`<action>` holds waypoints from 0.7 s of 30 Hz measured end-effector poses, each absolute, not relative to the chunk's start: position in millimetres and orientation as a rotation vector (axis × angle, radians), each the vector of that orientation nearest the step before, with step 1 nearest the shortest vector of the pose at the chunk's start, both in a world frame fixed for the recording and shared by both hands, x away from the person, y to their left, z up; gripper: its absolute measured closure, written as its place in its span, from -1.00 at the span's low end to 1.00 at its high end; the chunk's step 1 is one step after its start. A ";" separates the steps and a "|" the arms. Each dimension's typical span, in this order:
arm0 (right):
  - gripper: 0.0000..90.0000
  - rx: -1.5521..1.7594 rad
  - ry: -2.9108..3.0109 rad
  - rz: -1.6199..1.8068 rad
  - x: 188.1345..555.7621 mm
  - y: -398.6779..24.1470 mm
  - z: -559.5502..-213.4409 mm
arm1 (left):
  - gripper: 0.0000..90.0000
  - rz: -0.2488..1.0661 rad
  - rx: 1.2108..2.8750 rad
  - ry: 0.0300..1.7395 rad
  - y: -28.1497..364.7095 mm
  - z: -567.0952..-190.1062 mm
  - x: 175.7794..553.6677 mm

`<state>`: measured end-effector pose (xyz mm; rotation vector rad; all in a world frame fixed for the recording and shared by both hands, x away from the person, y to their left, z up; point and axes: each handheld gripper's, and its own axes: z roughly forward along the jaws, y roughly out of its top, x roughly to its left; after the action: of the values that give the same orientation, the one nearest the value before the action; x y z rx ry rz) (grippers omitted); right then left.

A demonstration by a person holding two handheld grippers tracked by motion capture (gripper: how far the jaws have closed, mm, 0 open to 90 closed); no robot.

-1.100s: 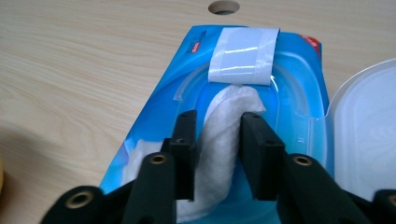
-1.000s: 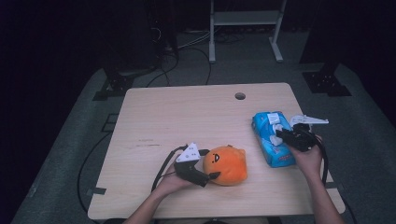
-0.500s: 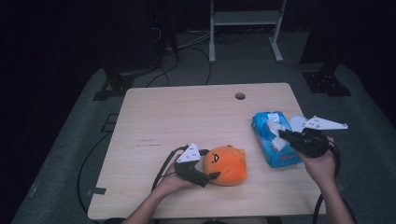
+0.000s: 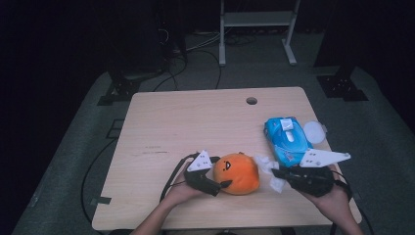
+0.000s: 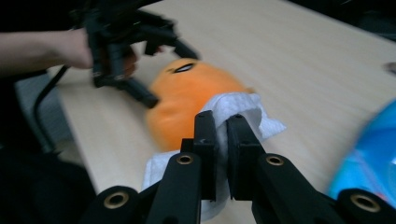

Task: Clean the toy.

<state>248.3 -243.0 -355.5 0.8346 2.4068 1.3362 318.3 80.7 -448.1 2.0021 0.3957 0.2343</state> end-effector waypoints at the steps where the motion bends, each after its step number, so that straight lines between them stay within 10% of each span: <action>1: 0.84 0.835 2.407 1.336 248.3 -243.0 -355.5 | -0.77 0.234 2.002 0.396 80.7 -448.1 318.3; 21: 0.71 0.634 2.759 1.394 269.0 -195.6 -375.2 | -0.78 0.213 1.985 0.404 80.1 -451.1 319.9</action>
<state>269.0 -195.6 -375.2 0.6344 2.7593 1.3941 319.9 80.1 -451.1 1.9849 0.4042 0.2132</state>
